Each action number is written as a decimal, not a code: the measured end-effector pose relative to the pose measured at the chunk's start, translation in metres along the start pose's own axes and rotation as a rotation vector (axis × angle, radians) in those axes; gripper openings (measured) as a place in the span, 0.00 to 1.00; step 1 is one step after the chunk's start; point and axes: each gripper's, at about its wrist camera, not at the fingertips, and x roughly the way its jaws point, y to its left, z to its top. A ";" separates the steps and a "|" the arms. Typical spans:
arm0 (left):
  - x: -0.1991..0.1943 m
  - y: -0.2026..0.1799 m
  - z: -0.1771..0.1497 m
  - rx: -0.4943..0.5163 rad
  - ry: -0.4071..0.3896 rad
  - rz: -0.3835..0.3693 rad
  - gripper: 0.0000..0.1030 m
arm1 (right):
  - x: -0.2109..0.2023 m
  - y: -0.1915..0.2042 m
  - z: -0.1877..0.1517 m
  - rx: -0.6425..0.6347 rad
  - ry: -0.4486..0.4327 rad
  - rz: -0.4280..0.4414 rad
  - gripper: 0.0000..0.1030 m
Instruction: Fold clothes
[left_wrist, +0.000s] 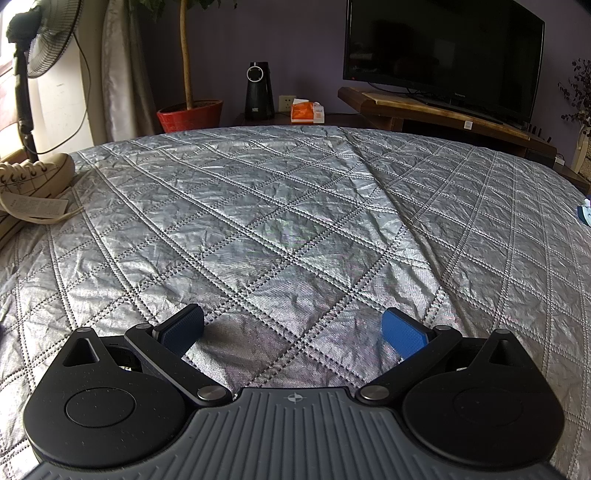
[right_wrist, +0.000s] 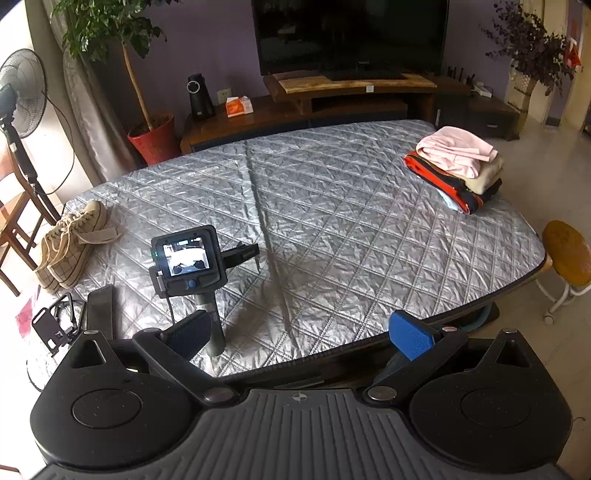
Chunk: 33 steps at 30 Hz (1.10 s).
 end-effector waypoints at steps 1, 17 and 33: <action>0.000 0.000 0.000 0.000 0.000 0.000 1.00 | -0.001 0.000 0.000 0.000 -0.001 0.001 1.00; 0.000 0.000 0.000 0.000 0.000 0.000 1.00 | -0.011 0.004 -0.002 -0.008 -0.023 0.017 1.00; 0.000 0.000 0.000 0.000 0.000 0.000 1.00 | -0.016 0.008 -0.005 -0.016 -0.031 0.018 1.00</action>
